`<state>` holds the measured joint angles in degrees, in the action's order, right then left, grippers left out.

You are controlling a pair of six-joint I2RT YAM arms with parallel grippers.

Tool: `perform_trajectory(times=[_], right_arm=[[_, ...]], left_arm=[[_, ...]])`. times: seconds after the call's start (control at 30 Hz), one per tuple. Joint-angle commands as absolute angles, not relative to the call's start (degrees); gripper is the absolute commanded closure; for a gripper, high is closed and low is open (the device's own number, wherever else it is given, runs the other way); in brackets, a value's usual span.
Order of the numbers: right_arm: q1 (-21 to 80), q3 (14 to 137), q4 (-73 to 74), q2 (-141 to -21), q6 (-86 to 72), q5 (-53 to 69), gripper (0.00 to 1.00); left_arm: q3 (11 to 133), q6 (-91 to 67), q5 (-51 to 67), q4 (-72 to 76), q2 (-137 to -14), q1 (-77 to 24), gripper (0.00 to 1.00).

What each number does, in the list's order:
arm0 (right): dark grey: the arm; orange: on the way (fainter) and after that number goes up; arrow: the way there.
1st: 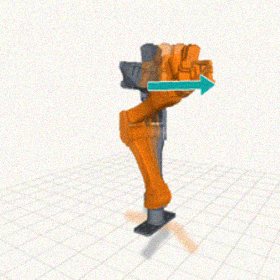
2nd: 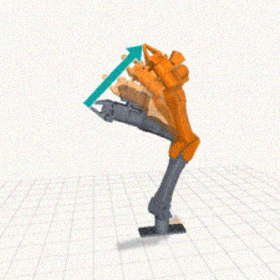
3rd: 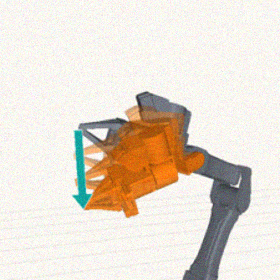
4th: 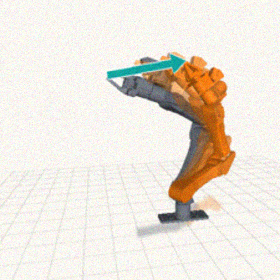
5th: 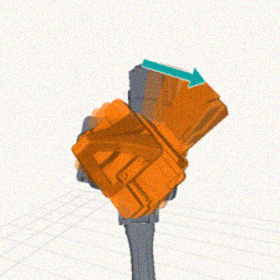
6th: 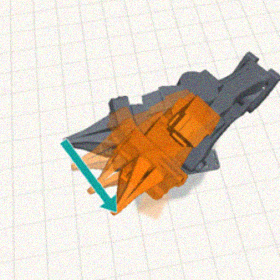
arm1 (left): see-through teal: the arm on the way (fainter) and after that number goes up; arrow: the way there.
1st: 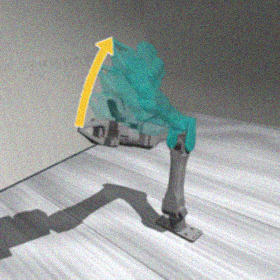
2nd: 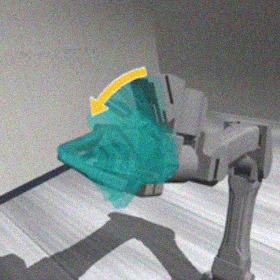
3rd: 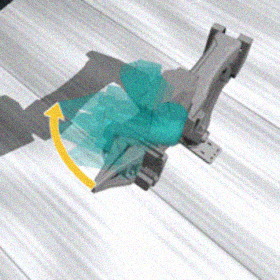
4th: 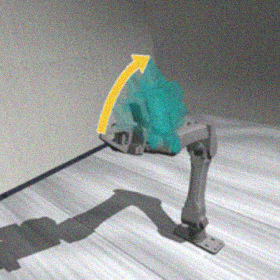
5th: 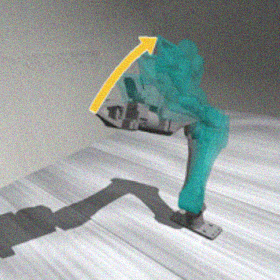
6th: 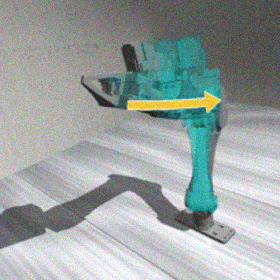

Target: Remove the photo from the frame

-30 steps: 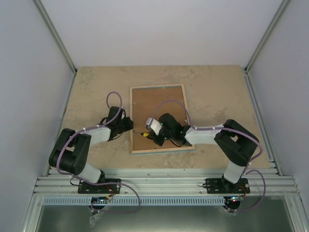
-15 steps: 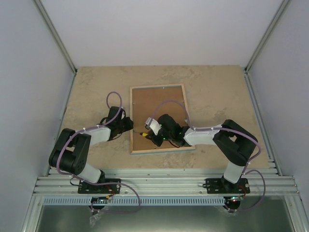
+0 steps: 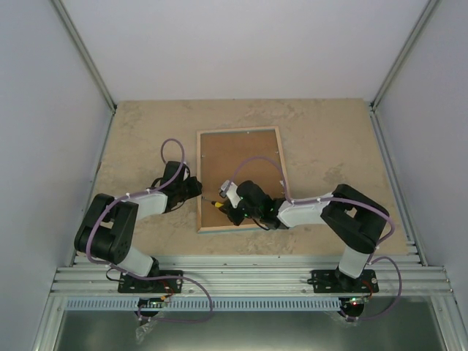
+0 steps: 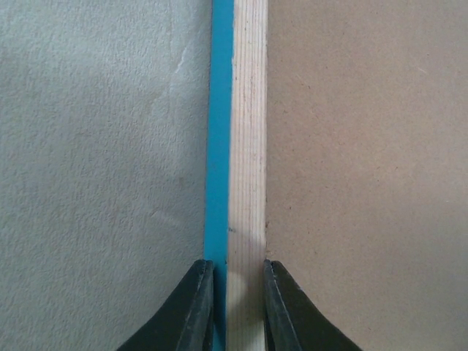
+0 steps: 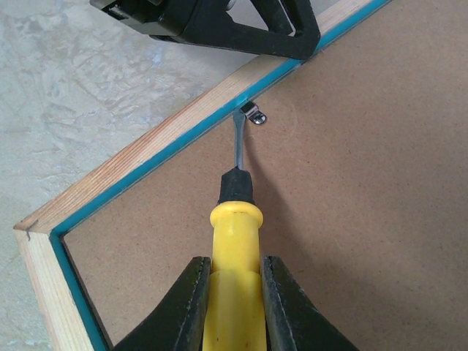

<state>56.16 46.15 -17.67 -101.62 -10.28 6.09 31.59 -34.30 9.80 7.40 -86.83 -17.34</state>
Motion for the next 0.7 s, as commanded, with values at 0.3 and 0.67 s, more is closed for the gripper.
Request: perform_trajectory(times=[0.3,0.67], right_arm=[[59.69,43.31,-29.17,-101.96,-18.76,-11.68,1.00],[60.51,44.19,-33.69,-104.21,-21.30,-15.58,1.00]], left_arm=[[30.59,-36.86,16.16,9.97,-86.92,-17.67,0.96],[30.39,-37.34,16.87,10.34,-87.28,-17.67,0.98]])
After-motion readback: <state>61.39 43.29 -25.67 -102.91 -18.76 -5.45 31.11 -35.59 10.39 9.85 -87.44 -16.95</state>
